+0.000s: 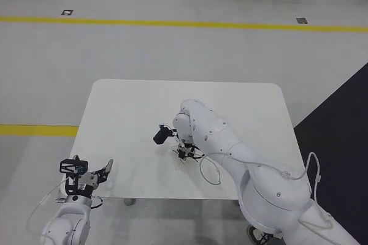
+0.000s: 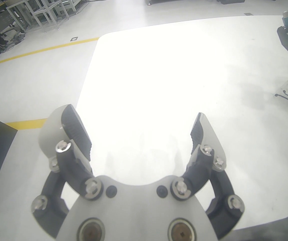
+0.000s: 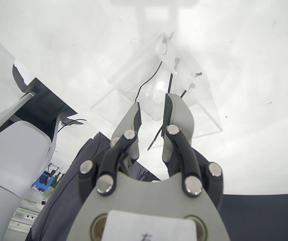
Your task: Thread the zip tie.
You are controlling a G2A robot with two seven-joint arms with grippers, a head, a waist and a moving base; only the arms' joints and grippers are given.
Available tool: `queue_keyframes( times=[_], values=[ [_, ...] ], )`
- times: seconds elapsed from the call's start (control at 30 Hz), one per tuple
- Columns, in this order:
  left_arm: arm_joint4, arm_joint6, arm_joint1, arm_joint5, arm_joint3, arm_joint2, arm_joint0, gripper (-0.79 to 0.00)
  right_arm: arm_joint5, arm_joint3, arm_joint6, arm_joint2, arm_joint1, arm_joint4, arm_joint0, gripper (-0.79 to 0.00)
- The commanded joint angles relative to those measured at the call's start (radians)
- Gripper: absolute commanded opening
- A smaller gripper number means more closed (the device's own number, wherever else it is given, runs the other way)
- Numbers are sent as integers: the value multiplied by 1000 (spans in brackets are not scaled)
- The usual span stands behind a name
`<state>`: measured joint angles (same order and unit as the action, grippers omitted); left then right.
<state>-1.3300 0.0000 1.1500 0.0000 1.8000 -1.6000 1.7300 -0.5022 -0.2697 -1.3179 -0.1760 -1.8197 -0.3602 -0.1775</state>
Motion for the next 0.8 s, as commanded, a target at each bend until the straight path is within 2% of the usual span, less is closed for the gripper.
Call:
queue_keyframes(
  times=[0.0,0.13,0.2,0.23,0.4,0.57,0.77],
  values=[
    [0,0,0,0,0,0,0,0,-1,8,1,-2,-5,-4,0,-628],
    [0,0,0,0,0,0,0,0,-1,24,1,-6,-14,-8,-5,-671],
    [0,0,0,0,0,0,0,0,12,37,1,-8,-18,-12,-6,-770],
    [0,0,0,0,0,0,0,0,12,40,2,-9,-20,-12,-7,-785],
    [0,0,0,0,0,0,0,0,16,61,7,-22,-27,-5,-8,-785],
    [0,0,0,0,0,0,0,0,-22,51,22,-45,-25,41,6,-785],
    [0,0,0,0,0,0,0,0,-60,-17,59,-35,21,162,21,-785]
  ],
)
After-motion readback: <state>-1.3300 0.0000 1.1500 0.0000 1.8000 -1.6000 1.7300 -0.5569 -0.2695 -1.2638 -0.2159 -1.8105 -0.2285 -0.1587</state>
